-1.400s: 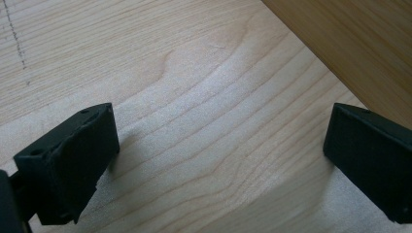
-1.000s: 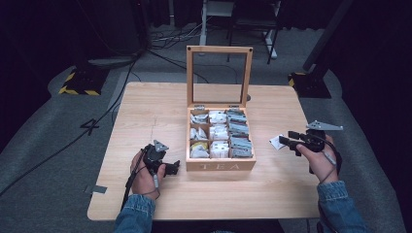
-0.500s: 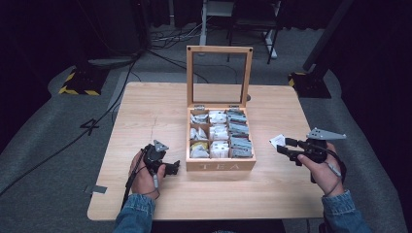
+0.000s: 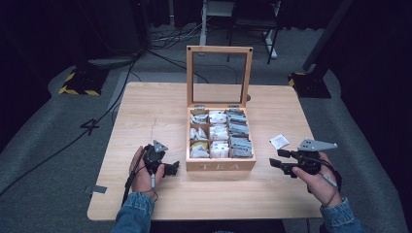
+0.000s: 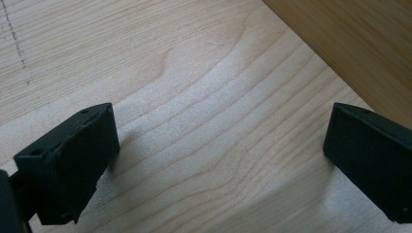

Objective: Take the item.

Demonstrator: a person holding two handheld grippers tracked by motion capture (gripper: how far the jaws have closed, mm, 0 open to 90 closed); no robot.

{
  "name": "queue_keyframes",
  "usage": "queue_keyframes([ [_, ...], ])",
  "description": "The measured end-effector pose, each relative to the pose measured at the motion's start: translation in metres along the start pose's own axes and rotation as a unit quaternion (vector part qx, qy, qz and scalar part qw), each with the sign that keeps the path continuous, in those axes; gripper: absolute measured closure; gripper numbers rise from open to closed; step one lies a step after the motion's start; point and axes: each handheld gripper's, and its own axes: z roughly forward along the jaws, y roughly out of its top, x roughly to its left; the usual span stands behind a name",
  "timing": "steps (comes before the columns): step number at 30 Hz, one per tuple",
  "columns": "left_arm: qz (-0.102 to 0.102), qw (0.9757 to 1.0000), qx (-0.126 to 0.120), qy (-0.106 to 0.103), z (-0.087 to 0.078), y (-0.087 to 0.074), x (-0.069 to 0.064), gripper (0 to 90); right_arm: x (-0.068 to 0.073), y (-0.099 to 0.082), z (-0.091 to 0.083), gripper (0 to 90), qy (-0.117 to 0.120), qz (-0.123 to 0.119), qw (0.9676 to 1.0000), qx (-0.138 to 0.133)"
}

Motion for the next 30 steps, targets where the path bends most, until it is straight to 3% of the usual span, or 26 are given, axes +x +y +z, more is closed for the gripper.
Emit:
queue_keyframes([
  [7, 0.000, 1.0000, 0.000, 0.000, 0.000, 0.000, 0.000, 0.1, 0.004, -0.012, 0.016, 40.7, -0.007, -0.024, 0.9992, 0.030],
  [12, -0.001, 1.0000, 0.000, 0.001, 0.000, 0.000, 0.000, 0.0, 0.003, -0.024, 0.028, 39.8, -0.002, -0.023, 0.9985, 0.050],
  [20, -0.001, 1.0000, -0.001, 0.003, 0.001, 0.001, -0.001, 0.0, 0.001, -0.035, 0.041, 38.2, 0.008, -0.030, 0.9981, 0.053],
  [30, -0.004, 1.0000, -0.001, 0.003, 0.002, 0.002, -0.001, 0.0, -0.001, -0.048, 0.056, 32.1, 0.000, -0.041, 0.9967, 0.071],
])
